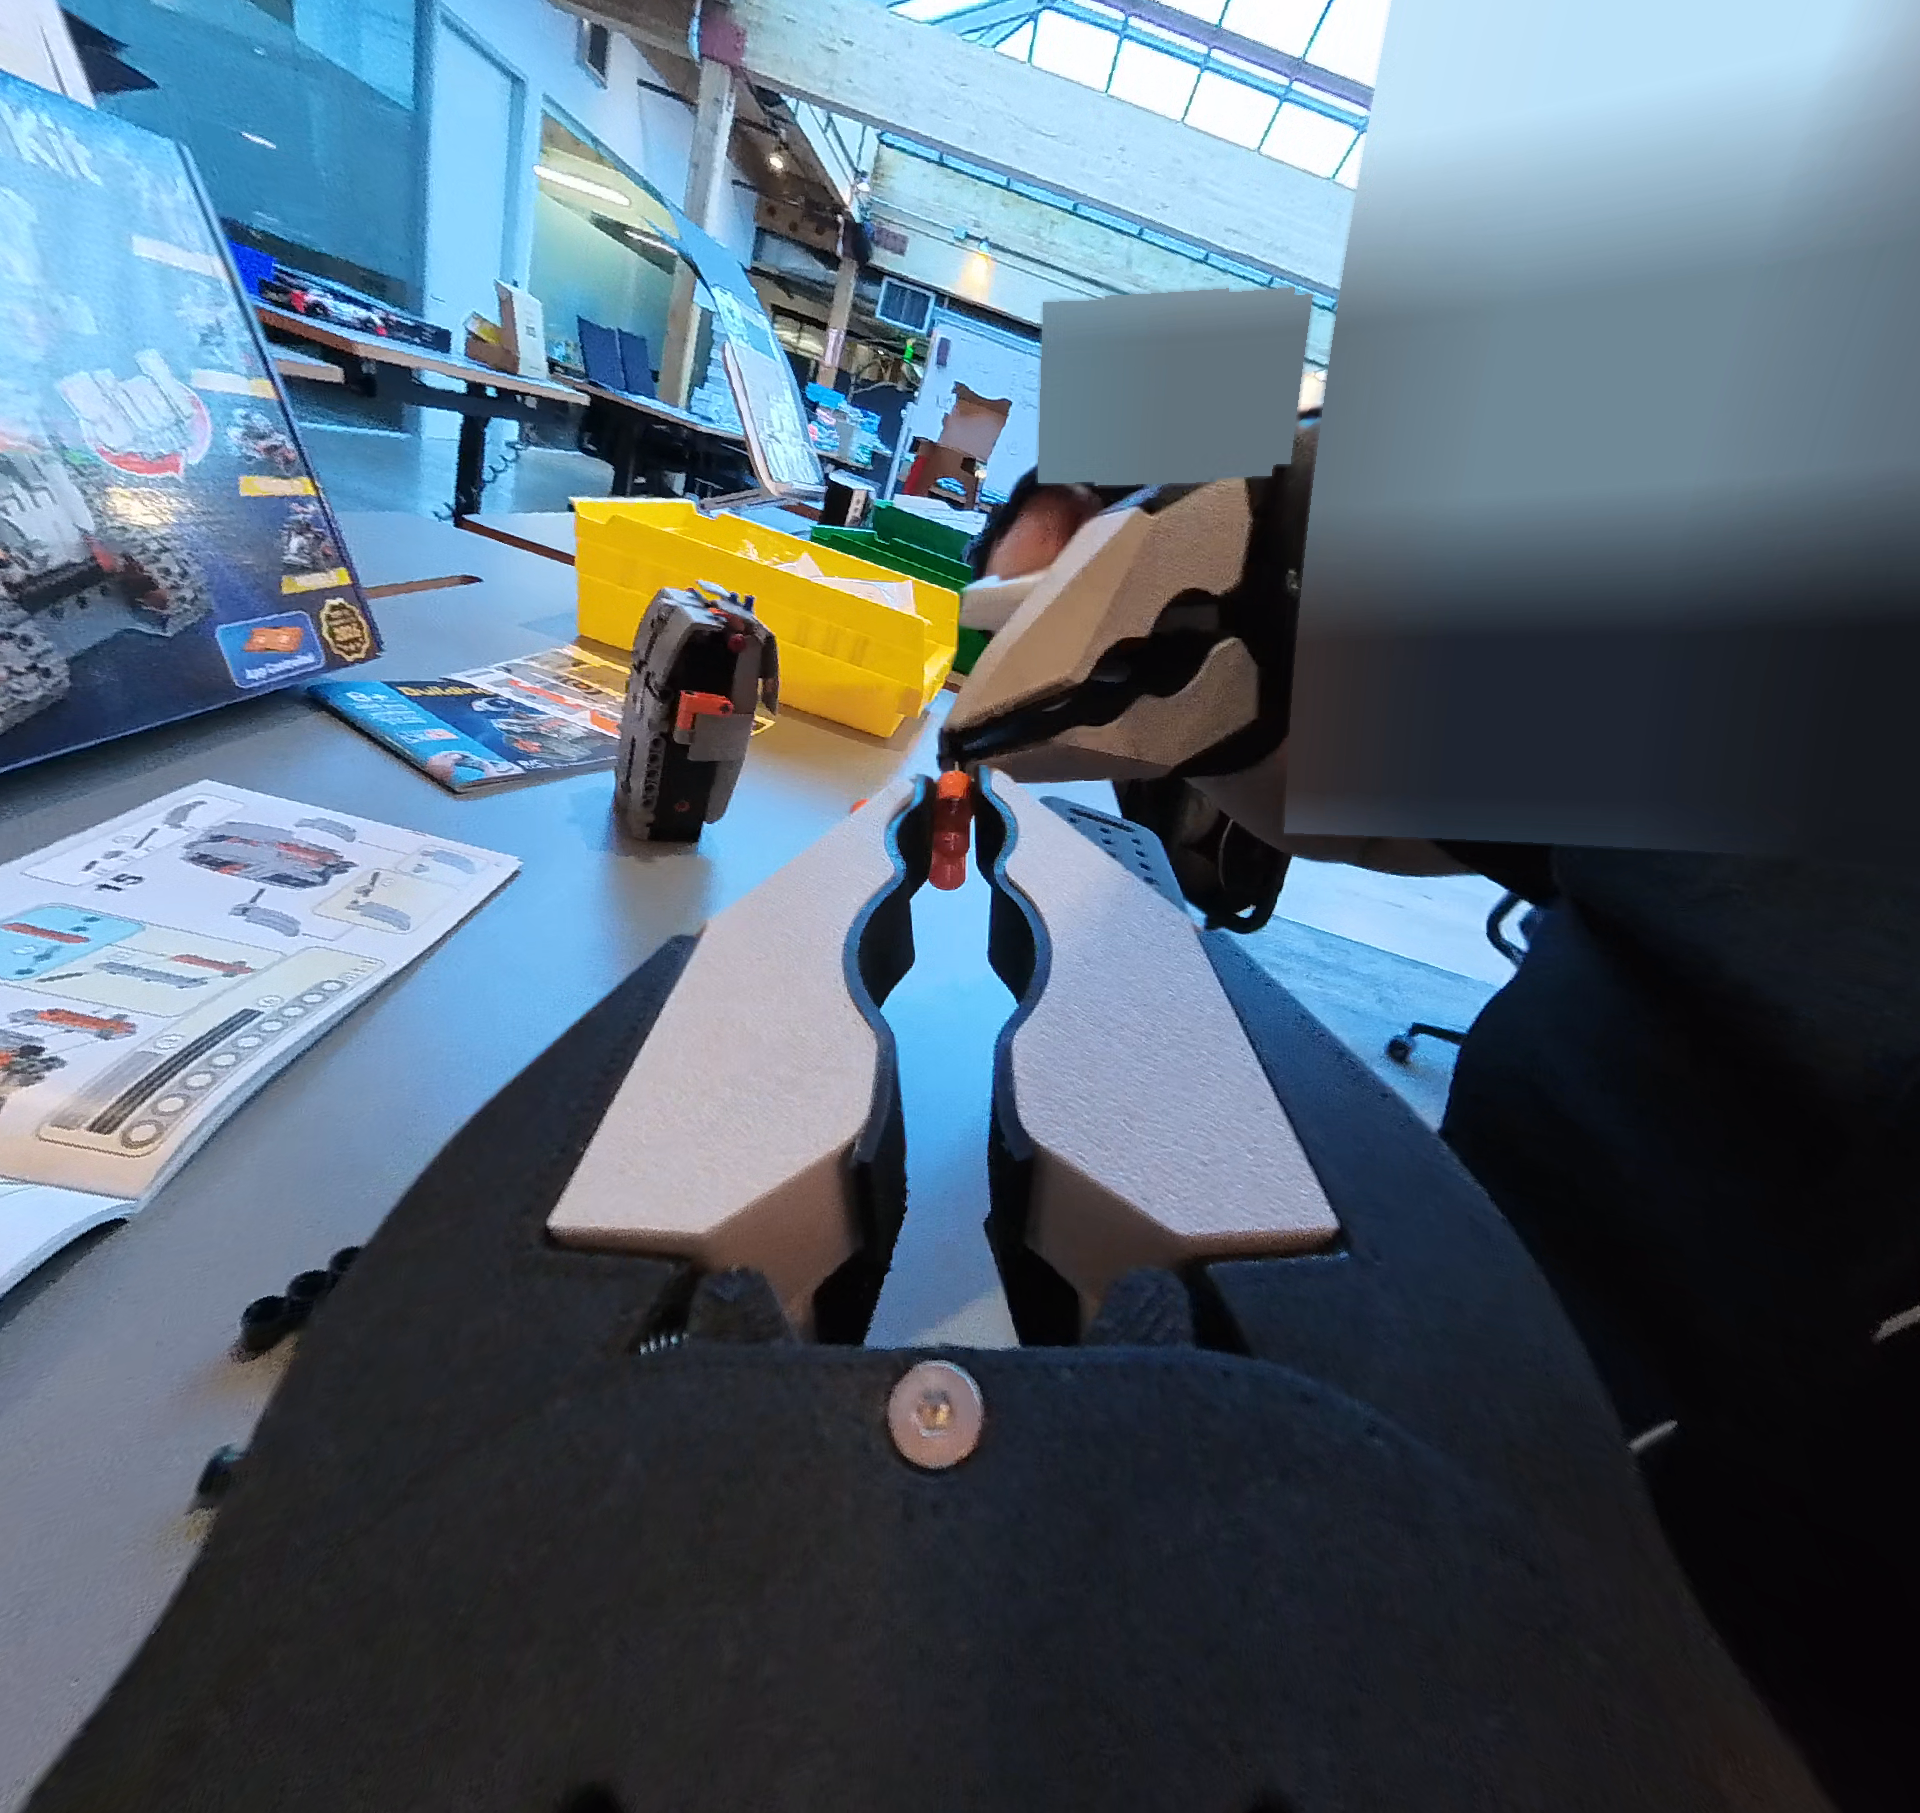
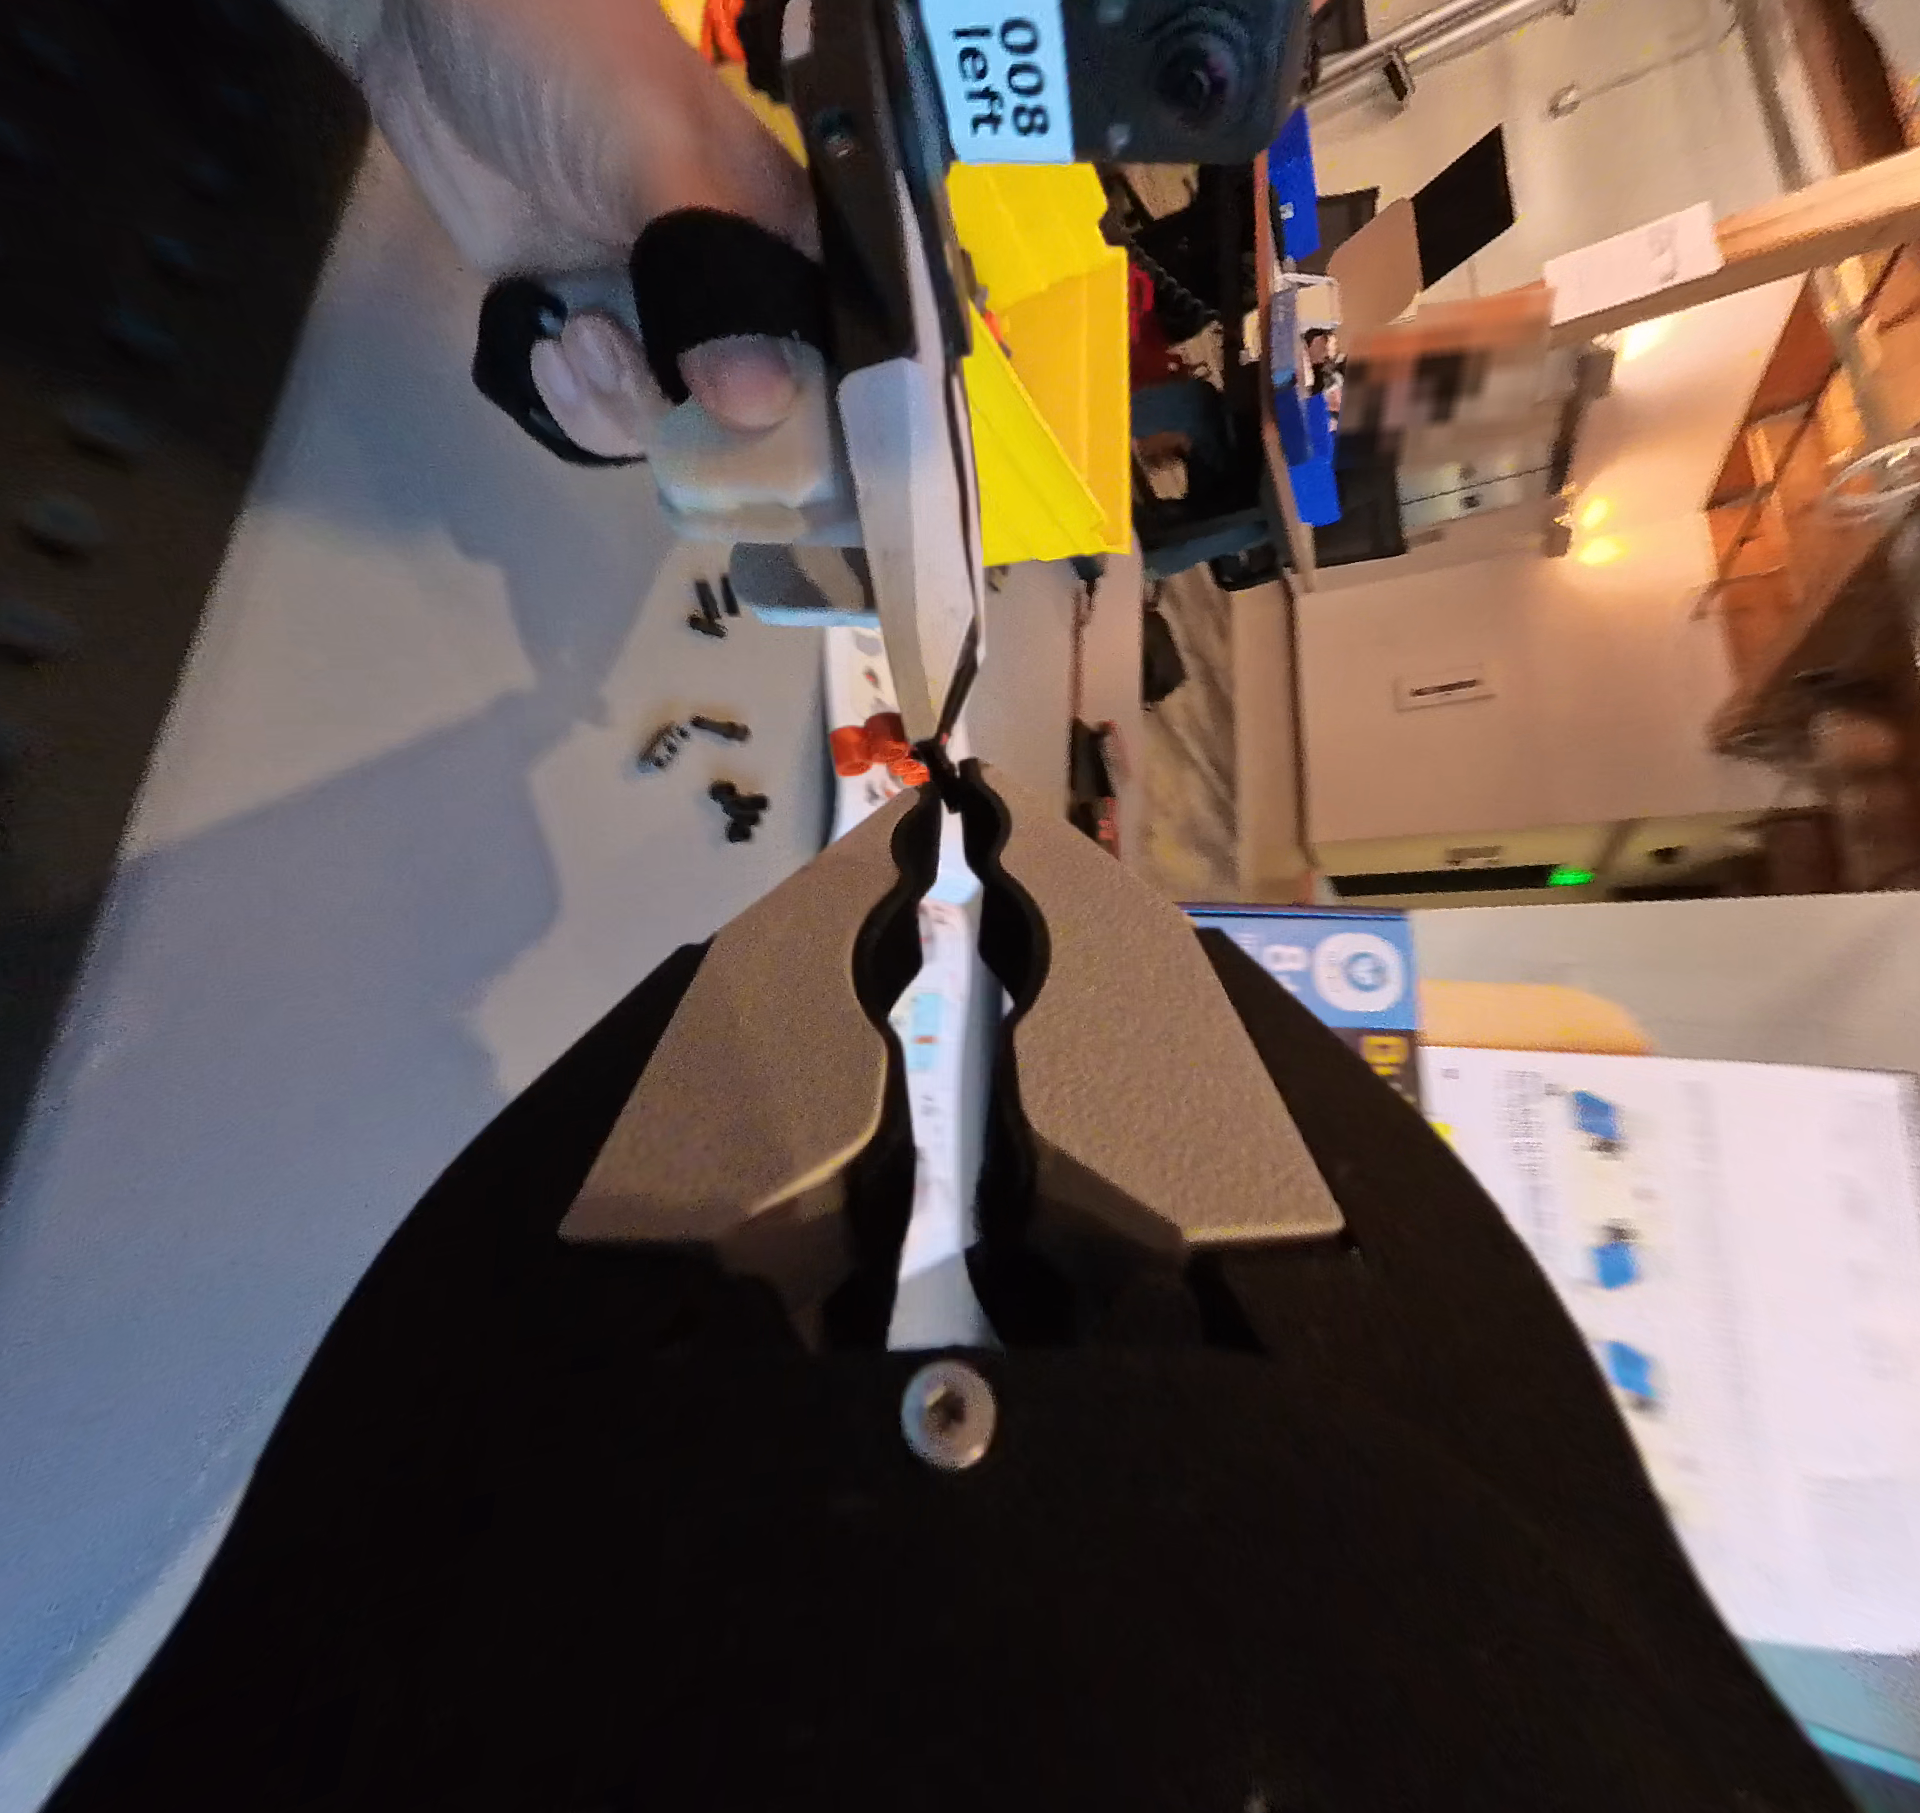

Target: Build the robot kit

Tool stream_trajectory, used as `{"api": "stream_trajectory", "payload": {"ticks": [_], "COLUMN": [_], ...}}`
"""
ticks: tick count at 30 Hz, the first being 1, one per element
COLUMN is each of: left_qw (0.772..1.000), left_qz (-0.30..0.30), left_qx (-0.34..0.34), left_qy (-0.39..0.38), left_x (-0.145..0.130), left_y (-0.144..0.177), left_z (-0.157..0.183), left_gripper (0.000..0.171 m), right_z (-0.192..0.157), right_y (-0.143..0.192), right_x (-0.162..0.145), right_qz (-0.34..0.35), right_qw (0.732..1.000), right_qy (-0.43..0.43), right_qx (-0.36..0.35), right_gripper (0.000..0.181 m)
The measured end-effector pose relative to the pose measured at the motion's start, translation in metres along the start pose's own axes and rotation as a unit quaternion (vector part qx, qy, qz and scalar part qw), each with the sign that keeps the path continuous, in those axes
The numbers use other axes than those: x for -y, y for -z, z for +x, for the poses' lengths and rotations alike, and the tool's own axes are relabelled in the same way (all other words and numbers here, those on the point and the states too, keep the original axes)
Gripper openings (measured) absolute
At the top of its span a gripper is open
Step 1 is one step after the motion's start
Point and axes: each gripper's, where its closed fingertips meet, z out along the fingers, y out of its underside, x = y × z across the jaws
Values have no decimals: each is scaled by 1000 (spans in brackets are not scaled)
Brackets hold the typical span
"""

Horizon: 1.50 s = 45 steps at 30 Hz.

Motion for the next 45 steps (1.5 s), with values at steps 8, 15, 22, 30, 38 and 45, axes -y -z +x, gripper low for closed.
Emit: {"api": "stream_trajectory", "payload": {"ticks": [8,15,22,30,38,45], "left_qw": [1000,999,997,989,991,991], "left_qz": [-3,-25,-58,-102,-88,-75], "left_qx": [-18,-7,21,102,96,101], "left_qy": [24,44,44,12,24,43], "left_x": [-3,-12,-24,-28,-25,-23], "left_y": [-2,-4,-2,17,17,18], "left_z": [1,-4,-17,-39,-36,-43], "left_gripper": [3,3,3,3,3,3], "right_z": [-7,-15,-28,-74,-117,-123], "right_y": [0,-2,-8,7,63,100], "right_x": [-4,-11,-27,-112,-185,-214], "right_qz": [73,66,27,-218,-383,-473], "right_qw": [971,967,962,960,859,795], "right_qy": [-215,-232,-251,14,134,95], "right_qx": [76,80,107,173,313,366], "right_gripper": [1,2,2,2,2,3]}}
